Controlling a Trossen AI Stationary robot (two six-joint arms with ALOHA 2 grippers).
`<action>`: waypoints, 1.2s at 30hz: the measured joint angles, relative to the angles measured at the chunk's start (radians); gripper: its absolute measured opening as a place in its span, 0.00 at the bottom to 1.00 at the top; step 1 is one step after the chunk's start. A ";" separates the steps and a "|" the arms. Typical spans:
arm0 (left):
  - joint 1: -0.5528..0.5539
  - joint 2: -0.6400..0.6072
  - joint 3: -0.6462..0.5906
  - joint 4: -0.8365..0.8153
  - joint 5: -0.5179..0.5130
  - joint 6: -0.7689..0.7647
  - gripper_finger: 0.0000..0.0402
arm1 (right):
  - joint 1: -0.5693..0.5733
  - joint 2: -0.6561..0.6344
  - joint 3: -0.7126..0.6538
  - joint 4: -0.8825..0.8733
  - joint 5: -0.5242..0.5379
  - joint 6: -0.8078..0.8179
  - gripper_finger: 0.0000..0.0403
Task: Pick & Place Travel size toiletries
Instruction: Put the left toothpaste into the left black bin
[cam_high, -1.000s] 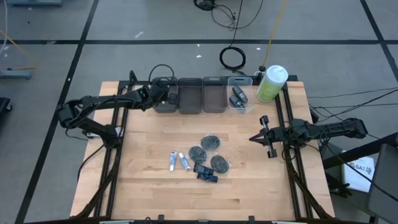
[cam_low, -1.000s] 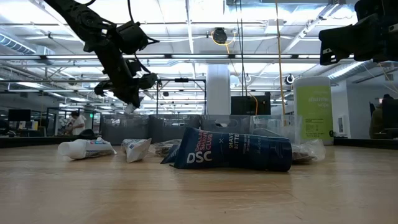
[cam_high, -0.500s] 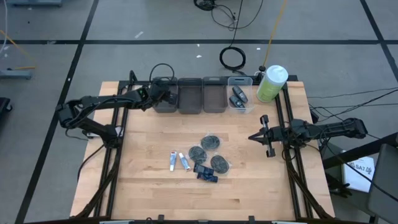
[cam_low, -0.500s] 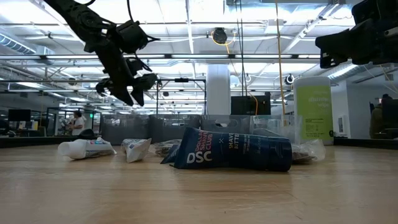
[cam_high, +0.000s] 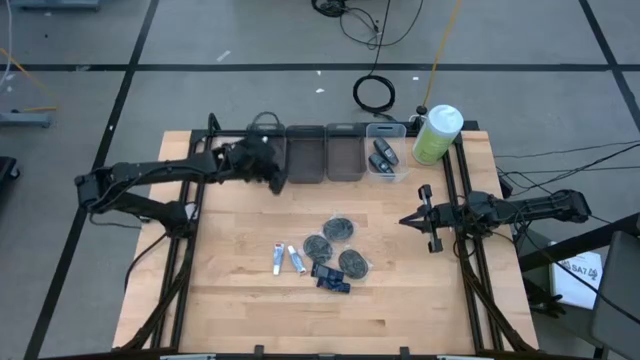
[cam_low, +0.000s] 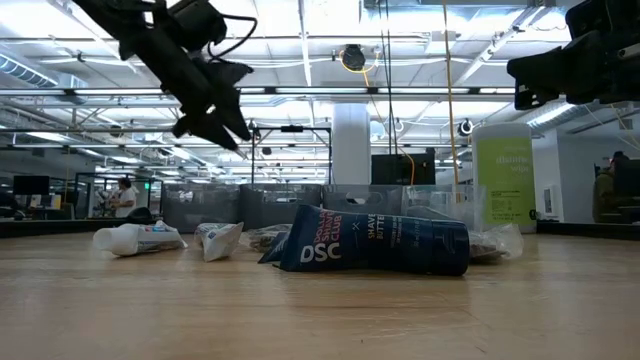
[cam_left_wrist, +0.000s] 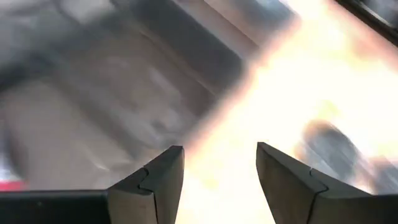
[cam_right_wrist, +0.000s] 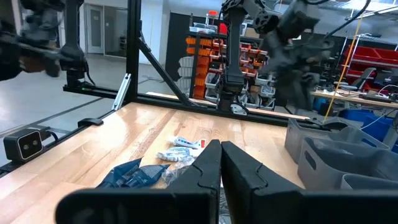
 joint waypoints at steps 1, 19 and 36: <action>-0.020 0.000 0.000 -0.018 0.050 0.000 0.49 | 0.000 0.000 0.000 0.000 0.000 0.000 0.01; -0.581 0.037 0.000 -0.135 -0.092 -0.620 0.49 | 0.000 0.000 0.000 -0.002 -0.003 0.000 0.01; -0.695 0.345 -0.001 -0.140 -0.070 -1.090 0.49 | 0.000 0.000 0.000 -0.003 0.000 0.000 0.01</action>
